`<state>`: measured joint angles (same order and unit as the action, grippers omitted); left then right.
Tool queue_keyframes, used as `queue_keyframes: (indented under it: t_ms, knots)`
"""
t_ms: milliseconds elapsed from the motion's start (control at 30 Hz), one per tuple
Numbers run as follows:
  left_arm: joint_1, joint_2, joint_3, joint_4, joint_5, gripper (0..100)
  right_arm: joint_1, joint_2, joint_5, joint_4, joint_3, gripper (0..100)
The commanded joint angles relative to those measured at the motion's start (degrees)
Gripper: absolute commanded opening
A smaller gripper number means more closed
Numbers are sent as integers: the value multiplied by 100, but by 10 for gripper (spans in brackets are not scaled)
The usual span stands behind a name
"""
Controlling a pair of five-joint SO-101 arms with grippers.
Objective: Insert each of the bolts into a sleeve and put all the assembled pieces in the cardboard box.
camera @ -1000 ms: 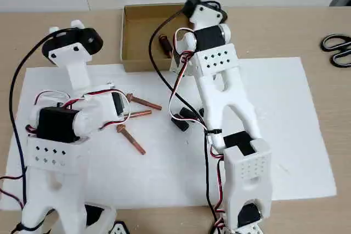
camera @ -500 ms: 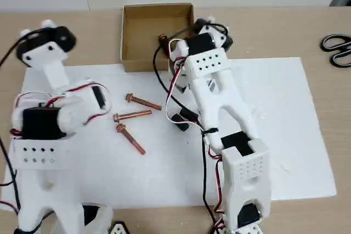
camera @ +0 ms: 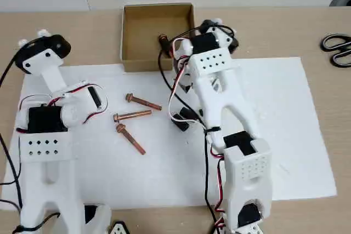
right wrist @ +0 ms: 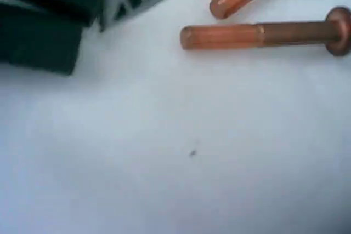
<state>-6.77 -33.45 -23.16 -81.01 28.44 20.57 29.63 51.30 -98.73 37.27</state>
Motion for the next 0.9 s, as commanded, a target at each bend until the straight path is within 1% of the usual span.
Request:
queue_keyframes:
  t_ms: [0,133,233,333,567,867]
  knots:
    - [-18,-176,-13,255,26,6,-277,-303,53,-101,-9,205]
    - [-9,-141,-22,466,26,6,-382,-303,62,-84,-422,205]
    - [-9,-176,-171,695,26,6,-303,-303,62,-75,-782,205]
    - [-9,-176,-356,835,26,6,-259,-295,62,-22,-826,205]
    - [-9,-185,-453,853,26,6,-268,180,62,57,-809,205]
    - [-9,-185,-453,844,26,6,-286,646,35,611,-809,204]
